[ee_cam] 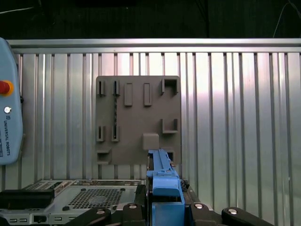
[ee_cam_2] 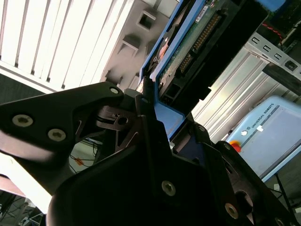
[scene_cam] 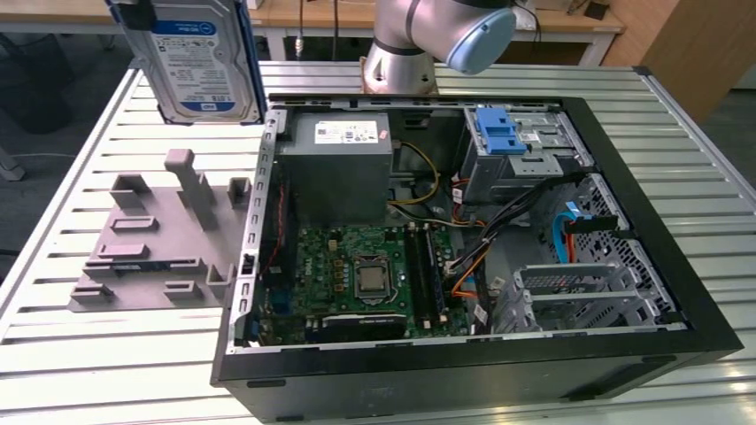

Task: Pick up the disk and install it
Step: 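Pick up the disk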

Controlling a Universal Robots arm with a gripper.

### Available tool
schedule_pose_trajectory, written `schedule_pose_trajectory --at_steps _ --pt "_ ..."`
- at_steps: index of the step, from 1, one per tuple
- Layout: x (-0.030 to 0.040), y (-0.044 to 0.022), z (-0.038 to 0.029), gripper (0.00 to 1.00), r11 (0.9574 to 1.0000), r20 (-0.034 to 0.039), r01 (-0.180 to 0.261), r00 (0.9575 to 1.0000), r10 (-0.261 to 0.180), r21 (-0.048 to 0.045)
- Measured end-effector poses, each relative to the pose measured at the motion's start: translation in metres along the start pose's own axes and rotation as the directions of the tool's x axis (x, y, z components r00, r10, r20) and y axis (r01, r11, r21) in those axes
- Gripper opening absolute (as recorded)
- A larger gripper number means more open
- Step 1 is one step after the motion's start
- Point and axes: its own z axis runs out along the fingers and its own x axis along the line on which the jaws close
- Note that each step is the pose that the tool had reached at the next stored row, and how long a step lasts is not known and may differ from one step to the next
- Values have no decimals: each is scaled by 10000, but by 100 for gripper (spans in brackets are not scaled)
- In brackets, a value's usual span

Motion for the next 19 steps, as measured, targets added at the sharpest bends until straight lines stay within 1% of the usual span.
schedule_pose_trajectory --at_steps 19 --pt "-2 -68 -1 36 10000 1 0 10000 0 1"
